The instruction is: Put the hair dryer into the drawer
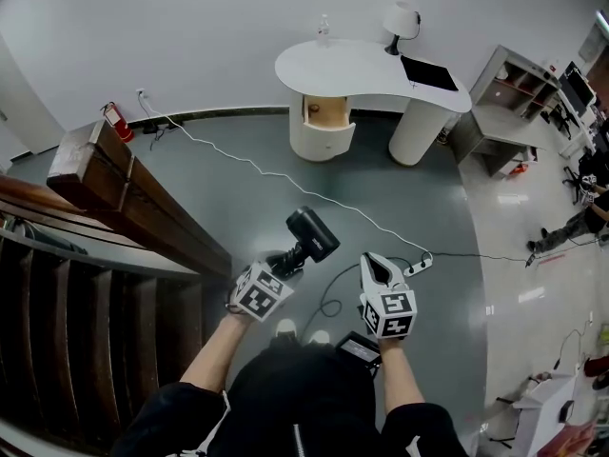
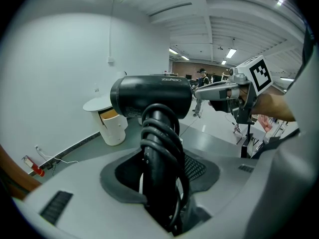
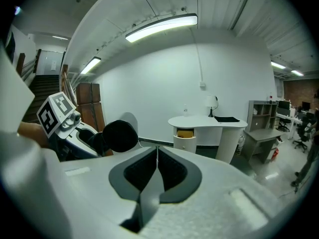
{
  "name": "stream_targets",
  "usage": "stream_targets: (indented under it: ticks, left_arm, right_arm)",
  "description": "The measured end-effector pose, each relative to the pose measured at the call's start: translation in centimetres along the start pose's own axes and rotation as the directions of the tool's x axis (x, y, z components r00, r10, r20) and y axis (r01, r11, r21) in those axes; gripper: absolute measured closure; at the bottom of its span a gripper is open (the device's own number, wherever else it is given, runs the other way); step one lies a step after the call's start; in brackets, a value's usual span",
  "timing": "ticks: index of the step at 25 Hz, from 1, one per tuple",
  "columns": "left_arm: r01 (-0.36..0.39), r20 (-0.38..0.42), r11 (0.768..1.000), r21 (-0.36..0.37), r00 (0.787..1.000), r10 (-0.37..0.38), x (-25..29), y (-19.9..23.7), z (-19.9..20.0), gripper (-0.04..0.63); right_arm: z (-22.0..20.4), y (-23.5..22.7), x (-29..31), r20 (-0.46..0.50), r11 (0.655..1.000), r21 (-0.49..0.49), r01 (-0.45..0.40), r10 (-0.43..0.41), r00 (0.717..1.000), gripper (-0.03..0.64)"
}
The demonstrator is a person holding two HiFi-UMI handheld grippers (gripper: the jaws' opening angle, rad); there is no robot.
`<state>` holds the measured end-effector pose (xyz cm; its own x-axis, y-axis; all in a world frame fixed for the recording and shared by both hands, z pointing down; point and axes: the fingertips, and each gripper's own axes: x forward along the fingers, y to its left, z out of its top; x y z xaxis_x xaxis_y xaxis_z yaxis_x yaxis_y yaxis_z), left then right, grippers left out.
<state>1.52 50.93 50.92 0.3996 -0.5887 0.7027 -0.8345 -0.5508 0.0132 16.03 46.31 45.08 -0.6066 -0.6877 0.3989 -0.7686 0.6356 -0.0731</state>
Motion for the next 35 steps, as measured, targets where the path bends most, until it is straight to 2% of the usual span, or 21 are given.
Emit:
stream_targets:
  ticks: [13, 27, 35]
  left_arm:
    - [0.002, 0.008, 1.0, -0.008, 1.0, -0.002, 0.4, 1.6, -0.4, 0.393]
    - [0.041, -0.001, 0.999, 0.006, 0.999, -0.041, 0.3, 4.3, -2.3, 0.393]
    - [0.057, -0.001, 0.998, 0.005, 0.998, -0.057, 0.5, 5.7, -2.4, 0.393]
  right_arm:
    - [0.1, 0.5, 1.5, -0.016, 1.0, -0.001, -0.004, 0.004, 1.0, 0.611]
    - [-1.0, 2.4, 3.3, -0.037, 0.998, 0.041, 0.05, -0.049, 0.998, 0.612]
    - [-0.2, 3.0, 4.5, -0.037, 0.997, 0.044, 0.063, -0.061, 0.997, 0.612]
